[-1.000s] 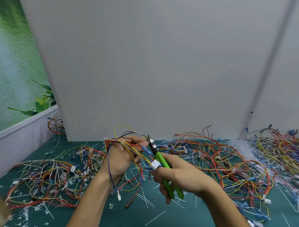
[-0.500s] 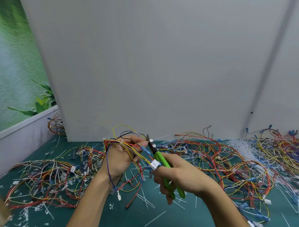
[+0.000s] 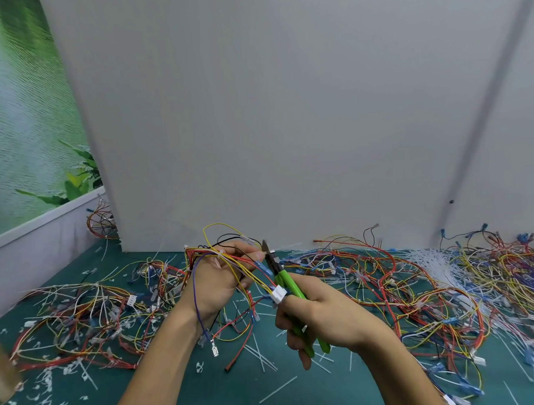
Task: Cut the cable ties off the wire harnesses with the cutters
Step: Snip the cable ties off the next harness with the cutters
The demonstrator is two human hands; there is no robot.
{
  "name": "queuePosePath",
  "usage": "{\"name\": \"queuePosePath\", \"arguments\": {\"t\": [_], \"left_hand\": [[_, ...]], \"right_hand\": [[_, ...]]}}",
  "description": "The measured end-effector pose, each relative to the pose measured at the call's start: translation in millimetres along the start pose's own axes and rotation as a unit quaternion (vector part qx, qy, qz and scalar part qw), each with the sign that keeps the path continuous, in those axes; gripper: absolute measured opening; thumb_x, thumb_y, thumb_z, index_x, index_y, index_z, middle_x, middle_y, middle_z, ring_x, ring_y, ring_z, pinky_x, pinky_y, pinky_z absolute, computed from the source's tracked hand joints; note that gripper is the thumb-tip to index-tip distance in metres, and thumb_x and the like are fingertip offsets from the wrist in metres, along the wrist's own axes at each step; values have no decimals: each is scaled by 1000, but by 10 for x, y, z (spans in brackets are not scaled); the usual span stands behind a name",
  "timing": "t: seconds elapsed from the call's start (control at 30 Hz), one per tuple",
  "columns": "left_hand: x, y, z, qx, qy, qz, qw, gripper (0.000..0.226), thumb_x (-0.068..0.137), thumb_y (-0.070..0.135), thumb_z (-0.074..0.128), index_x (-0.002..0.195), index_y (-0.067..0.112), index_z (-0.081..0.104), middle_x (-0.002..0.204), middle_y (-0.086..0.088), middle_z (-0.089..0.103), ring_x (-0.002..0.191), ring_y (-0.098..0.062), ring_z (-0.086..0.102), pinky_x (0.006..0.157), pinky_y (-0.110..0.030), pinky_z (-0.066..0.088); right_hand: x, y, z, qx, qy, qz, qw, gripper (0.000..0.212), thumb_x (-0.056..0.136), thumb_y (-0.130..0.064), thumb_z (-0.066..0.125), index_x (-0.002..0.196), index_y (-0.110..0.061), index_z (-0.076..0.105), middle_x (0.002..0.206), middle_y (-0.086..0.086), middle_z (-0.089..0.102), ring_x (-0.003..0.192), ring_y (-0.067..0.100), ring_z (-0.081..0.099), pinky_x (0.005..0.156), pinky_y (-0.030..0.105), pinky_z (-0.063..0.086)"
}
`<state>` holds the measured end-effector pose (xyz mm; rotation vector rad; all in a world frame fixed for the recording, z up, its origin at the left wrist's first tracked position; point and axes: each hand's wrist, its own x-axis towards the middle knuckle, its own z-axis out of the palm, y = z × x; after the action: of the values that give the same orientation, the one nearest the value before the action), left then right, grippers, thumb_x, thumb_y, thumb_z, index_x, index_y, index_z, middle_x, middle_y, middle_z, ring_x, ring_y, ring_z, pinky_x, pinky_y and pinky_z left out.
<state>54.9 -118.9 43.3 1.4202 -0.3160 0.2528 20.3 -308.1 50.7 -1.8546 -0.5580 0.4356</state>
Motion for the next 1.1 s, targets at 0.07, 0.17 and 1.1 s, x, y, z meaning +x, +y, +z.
{"name": "queuePosePath", "arguments": {"t": [0.07,0.17,1.1], "left_hand": [[-2,0,11,-7,4,0,1000,6,88,-11,63,91,-16,62,52,4,58,41,-7,44,44,-17,37],[-1,12,22,5,1,5,1000,2,89,-10,62,87,-10,63,50,3,57,39,-7,42,43,-16,36],[9,22,-13,15,-13,-15,1000,10,91,-9,60,82,-5,63,48,4,51,39,-9,38,45,-19,34]], "right_hand": [[-6,-11,-2,-5,0,3,1000,15,106,-21,49,96,-10,45,73,3,55,55,21,55,49,37,57],[-11,-40,-1,-5,6,9,1000,21,98,-22,55,101,-3,47,77,9,55,57,24,55,51,40,58],[-3,-47,-22,-48,9,12,999,14,102,-20,58,111,-11,55,85,12,59,65,24,61,70,57,61]]}}
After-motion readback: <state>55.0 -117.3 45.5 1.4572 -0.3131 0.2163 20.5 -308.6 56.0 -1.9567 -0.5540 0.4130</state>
